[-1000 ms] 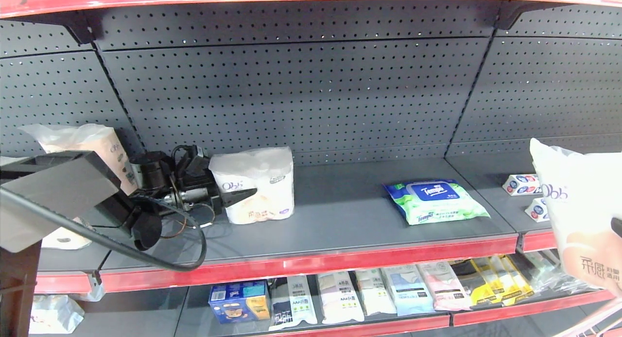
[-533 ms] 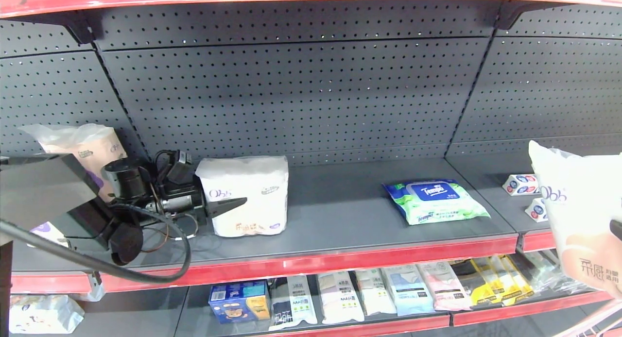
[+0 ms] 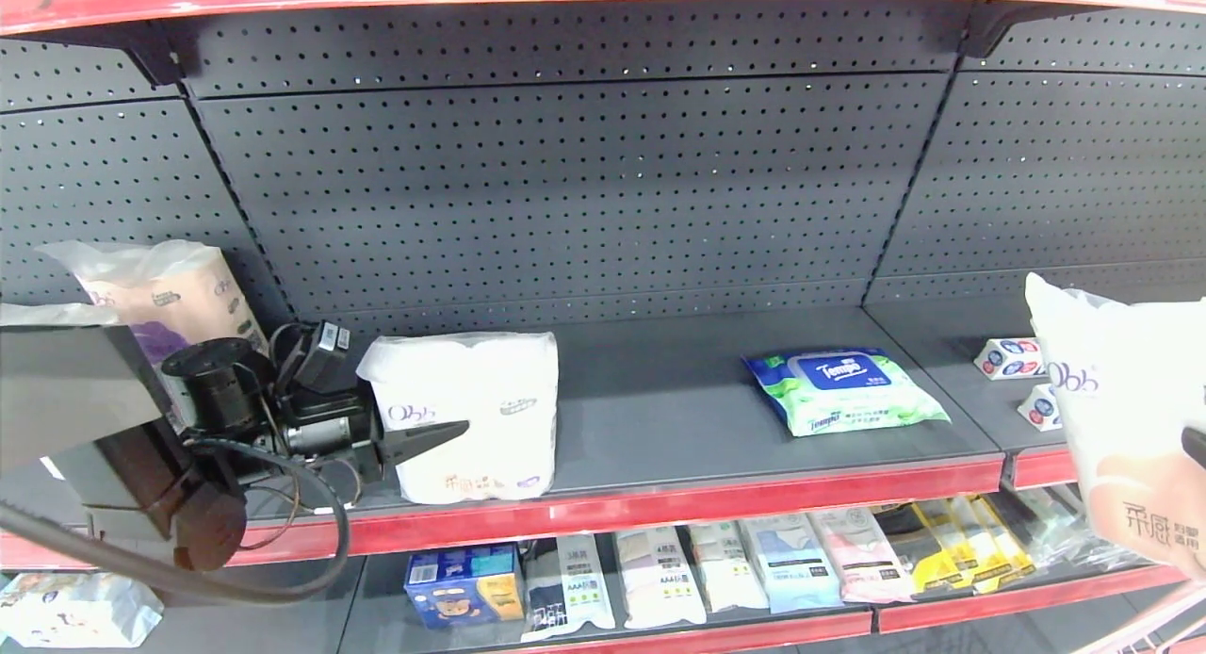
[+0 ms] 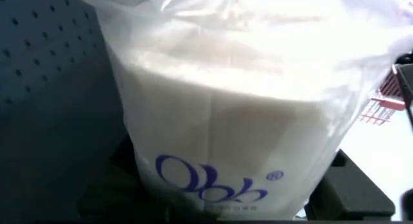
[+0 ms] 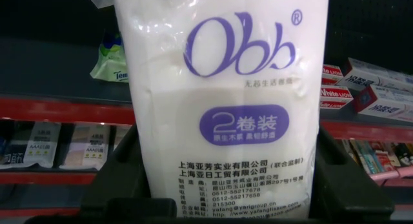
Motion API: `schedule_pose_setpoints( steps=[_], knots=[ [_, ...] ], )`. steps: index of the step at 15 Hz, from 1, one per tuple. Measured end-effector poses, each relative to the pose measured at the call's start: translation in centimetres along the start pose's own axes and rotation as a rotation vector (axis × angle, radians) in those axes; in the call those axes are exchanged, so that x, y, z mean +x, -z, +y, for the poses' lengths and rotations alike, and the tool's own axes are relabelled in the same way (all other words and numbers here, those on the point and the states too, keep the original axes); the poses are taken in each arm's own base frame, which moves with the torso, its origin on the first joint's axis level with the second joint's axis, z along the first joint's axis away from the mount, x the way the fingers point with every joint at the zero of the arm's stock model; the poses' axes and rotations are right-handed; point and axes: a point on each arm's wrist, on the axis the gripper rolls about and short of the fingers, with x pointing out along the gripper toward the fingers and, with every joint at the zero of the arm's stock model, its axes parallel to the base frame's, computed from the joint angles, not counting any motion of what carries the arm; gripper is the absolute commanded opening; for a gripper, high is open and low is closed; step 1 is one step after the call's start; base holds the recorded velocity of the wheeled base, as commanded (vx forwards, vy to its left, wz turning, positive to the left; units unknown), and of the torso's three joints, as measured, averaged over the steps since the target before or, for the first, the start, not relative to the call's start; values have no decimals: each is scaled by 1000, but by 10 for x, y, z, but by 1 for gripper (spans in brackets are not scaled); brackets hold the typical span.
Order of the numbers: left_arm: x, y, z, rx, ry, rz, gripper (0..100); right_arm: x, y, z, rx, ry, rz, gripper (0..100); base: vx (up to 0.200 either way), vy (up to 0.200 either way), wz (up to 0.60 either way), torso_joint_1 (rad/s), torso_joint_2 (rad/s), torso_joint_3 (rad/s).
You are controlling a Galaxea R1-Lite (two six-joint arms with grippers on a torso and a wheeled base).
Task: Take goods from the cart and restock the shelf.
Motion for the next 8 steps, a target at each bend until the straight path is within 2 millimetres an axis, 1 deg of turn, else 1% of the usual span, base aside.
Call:
schedule_pose_setpoints(
  steps=[3,8],
  knots=[
    [-2,4,-5,-18,-3,10,0,0,0,0,0,-1,0,0,0,0,0,0,0,0],
    [4,9,-1,-18,4,12,0,0,1,0,0,-1,1,0,0,0,0,0,0,0]
  ],
)
